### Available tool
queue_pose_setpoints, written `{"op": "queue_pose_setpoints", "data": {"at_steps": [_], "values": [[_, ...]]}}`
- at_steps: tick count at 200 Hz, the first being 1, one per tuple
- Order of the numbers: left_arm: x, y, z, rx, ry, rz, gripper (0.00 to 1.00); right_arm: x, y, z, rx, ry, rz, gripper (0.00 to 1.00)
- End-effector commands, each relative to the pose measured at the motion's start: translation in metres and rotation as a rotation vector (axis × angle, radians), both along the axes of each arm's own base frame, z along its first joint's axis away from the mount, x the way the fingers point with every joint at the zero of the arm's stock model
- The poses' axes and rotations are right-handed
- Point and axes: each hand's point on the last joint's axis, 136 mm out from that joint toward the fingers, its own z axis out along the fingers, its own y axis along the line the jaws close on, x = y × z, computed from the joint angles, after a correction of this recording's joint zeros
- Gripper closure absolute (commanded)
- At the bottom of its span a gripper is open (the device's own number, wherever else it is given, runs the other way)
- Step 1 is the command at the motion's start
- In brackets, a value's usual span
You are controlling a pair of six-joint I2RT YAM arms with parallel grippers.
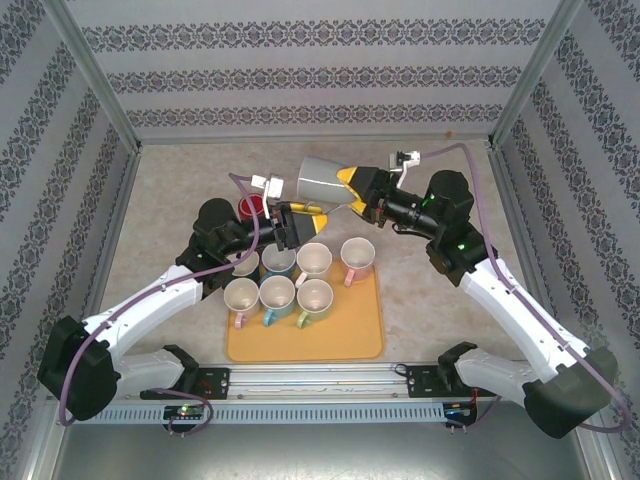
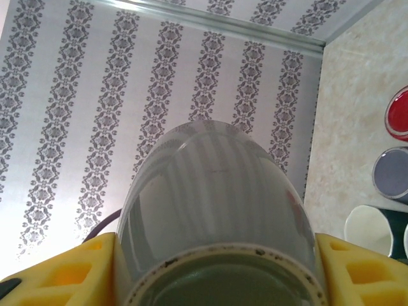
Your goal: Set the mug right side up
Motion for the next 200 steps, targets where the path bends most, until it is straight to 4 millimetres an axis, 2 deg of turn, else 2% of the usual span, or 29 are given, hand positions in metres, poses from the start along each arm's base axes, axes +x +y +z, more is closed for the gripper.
{"op": "queue_pose_setpoints", "data": {"at_steps": [1,24,53,83,102,130,137,153,169,189,200], "values": [[-0.013,0.006,0.022,-0.053,-0.160,-0.033,0.42,-0.025,0.000,0.045,0.088,-0.139,0.049,0.58],[-0.019,0.008,0.027,-0.064,-0.215,-0.035,0.53,-0.032,0.005,0.043,0.087,-0.132,0.077,0.58],[-0.027,0.012,0.036,-0.065,-0.269,-0.034,0.74,-0.040,0.011,0.038,0.074,-0.121,0.112,0.58],[-0.034,0.015,0.040,-0.061,-0.293,-0.040,0.87,-0.042,0.011,0.036,0.072,-0.122,0.111,0.55],[-0.036,0.017,0.040,-0.058,-0.291,-0.040,0.87,-0.043,0.009,0.035,0.047,-0.151,0.095,0.40],[-0.036,0.021,0.040,-0.042,-0.272,0.000,0.89,-0.041,0.000,0.033,-0.022,-0.226,0.028,0.07],[-0.035,0.023,0.039,-0.032,-0.266,0.018,0.89,-0.039,-0.005,0.030,-0.047,-0.232,-0.001,0.02],[-0.034,0.025,0.035,0.004,-0.253,0.054,0.89,-0.034,-0.020,0.024,-0.111,-0.242,-0.070,0.02],[-0.034,0.023,0.025,0.085,-0.224,0.083,0.91,-0.024,-0.042,0.013,-0.212,-0.256,-0.168,0.02],[-0.037,0.013,0.002,0.244,-0.187,0.116,0.94,-0.008,-0.087,-0.013,-0.471,-0.222,-0.338,0.02],[-0.043,0.005,-0.016,0.353,-0.175,0.124,0.94,-0.004,-0.110,-0.018,-0.595,-0.230,-0.418,0.02]]}}
